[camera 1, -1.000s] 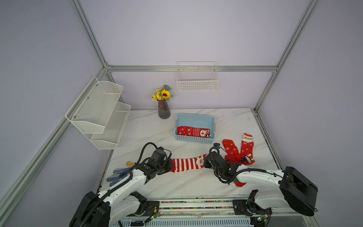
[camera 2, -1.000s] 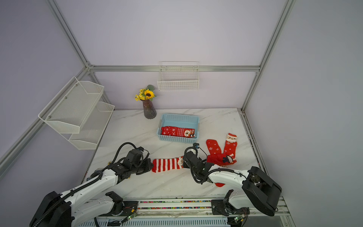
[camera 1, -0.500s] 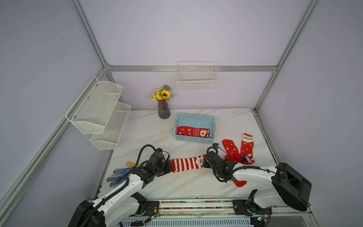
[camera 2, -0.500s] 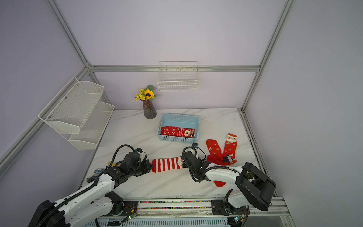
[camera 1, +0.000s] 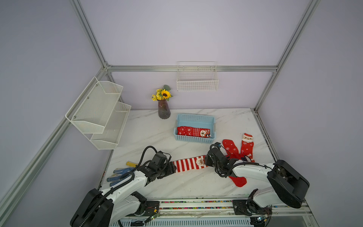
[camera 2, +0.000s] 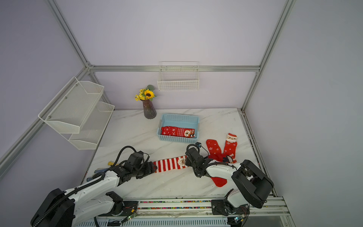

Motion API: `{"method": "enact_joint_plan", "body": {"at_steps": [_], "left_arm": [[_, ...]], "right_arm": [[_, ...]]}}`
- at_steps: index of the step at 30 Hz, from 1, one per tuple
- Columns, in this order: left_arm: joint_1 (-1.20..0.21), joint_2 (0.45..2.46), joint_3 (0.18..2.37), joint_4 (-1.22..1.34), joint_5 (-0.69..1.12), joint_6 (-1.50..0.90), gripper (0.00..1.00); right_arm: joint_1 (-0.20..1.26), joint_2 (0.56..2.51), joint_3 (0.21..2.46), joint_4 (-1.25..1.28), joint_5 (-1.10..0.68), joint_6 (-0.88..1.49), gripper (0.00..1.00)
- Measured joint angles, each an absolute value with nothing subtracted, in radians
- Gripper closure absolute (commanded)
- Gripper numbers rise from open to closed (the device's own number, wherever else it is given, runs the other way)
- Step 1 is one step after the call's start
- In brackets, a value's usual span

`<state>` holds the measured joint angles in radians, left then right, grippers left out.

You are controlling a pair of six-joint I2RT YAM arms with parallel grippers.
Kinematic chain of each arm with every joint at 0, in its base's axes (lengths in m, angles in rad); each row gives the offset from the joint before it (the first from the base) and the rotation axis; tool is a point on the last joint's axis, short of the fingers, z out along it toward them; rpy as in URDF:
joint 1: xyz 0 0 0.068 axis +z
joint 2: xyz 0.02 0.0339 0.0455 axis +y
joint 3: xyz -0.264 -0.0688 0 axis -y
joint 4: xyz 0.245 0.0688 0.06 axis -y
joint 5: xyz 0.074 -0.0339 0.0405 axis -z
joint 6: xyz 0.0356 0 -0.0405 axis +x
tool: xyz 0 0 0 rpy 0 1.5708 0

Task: Place the socks together as a pair
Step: Pick up a pair of socks from the center of the board.

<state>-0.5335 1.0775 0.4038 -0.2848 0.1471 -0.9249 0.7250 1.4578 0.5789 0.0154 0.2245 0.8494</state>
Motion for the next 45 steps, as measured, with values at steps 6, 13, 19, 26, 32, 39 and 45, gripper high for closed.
{"method": "enact_joint_plan", "body": {"at_steps": [6, 13, 19, 26, 32, 39, 45], "left_arm": [[-0.533, 1.104, 0.404, -0.245, 0.144, -0.925, 0.34], [-0.533, 1.128, 0.404, -0.223, 0.131, -0.925, 0.46], [-0.533, 1.14, 0.404, -0.222, 0.115, -0.925, 0.65], [-0.533, 1.129, 0.405, -0.278, 0.095, -0.907, 0.95], [-0.533, 1.109, 0.479, -0.351, 0.074, -0.865, 1.0], [-0.536, 1.064, 0.672, -0.402, 0.043, -0.799, 1.0], [-0.537, 1.13, 0.92, -0.427, -0.029, -0.661, 1.0]], "right_arm": [[0.696, 1.483, 0.58, 0.02, 0.123, 0.827, 0.54], [0.696, 1.501, 0.584, 0.052, 0.096, 0.82, 0.55], [0.696, 1.519, 0.589, 0.076, 0.077, 0.81, 0.66], [0.696, 1.497, 0.565, 0.086, 0.037, 0.809, 1.0], [0.696, 1.375, 0.556, 0.088, 0.028, 0.801, 1.0], [0.696, 1.23, 0.607, 0.056, 0.068, 0.775, 1.0], [0.685, 1.213, 0.786, -0.005, 0.218, 0.712, 1.0]]}}
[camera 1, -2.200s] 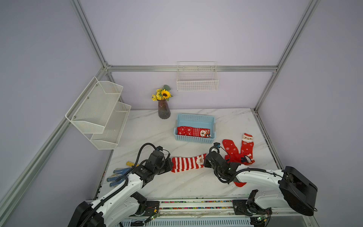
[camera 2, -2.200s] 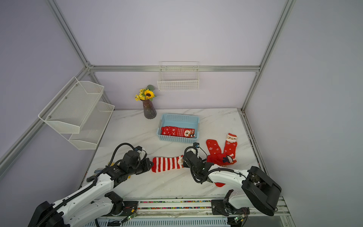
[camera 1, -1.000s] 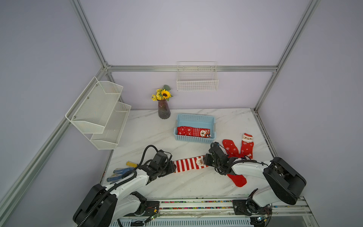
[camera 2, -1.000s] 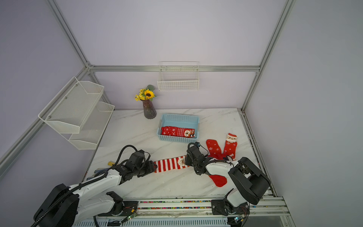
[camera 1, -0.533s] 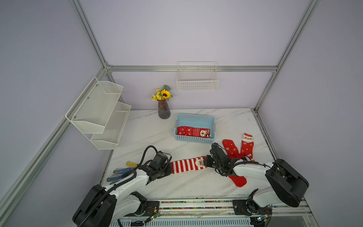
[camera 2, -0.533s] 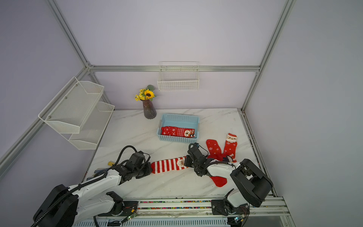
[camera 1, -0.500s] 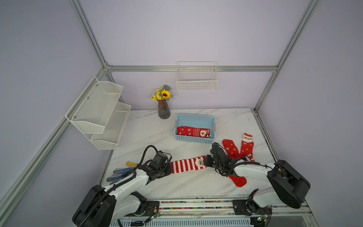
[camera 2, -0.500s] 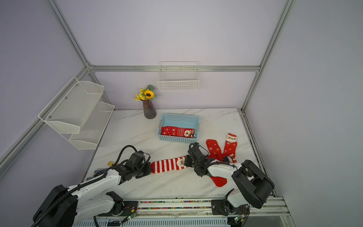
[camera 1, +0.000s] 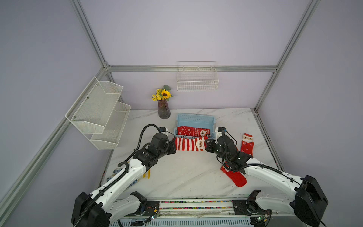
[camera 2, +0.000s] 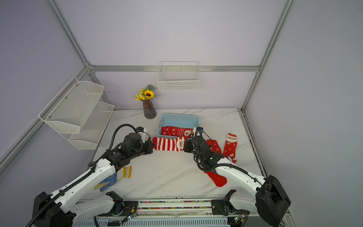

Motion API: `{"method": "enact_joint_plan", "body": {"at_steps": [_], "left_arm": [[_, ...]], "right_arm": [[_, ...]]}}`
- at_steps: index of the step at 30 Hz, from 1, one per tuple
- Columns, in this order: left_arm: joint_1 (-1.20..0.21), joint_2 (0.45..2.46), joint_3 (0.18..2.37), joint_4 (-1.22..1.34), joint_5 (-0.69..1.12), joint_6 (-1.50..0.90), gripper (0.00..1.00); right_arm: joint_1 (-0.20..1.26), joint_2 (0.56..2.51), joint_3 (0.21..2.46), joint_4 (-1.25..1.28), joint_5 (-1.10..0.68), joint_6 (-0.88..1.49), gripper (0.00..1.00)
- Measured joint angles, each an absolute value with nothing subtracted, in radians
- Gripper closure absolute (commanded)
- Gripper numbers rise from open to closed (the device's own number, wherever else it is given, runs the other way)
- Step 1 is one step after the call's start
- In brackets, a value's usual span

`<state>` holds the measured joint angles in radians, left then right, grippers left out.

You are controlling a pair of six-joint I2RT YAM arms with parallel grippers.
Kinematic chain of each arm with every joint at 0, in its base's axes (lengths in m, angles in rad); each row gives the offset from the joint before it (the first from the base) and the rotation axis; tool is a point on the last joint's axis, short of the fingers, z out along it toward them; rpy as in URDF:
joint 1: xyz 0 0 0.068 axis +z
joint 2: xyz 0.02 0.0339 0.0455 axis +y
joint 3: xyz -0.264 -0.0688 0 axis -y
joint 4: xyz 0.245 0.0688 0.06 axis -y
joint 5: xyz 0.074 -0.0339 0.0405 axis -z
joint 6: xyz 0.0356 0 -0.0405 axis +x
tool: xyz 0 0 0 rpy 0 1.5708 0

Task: Place the socks together as a pair
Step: Pick up a pair of socks from the center of the board, then place a pair of socks in the bin.

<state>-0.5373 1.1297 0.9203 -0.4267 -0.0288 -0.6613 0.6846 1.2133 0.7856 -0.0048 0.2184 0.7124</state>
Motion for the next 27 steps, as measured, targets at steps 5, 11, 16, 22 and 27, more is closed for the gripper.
{"method": "enact_joint_plan", "body": {"at_steps": [5, 11, 16, 22, 27], "left_arm": [[-0.537, 1.311, 1.166, -0.424, -0.08, -0.534, 1.0], [-0.508, 1.551, 1.354, -0.412, -0.094, -0.434, 1.0], [-0.462, 1.723, 1.431, -0.418, -0.081, -0.4, 1.0], [-0.444, 1.874, 1.509, -0.444, -0.067, -0.374, 1.0], [-0.434, 1.908, 1.514, -0.458, -0.067, -0.363, 1.0]], "right_arm": [[0.63, 1.271, 0.915, -0.016, 0.31, 0.645, 1.0], [0.54, 1.428, 1.016, -0.013, 0.344, 0.584, 1.0], [0.452, 1.559, 1.048, -0.013, 0.319, 0.555, 1.0], [0.399, 1.688, 1.093, -0.012, 0.268, 0.535, 1.0], [0.389, 1.768, 1.123, -0.012, 0.227, 0.524, 1.0]]}}
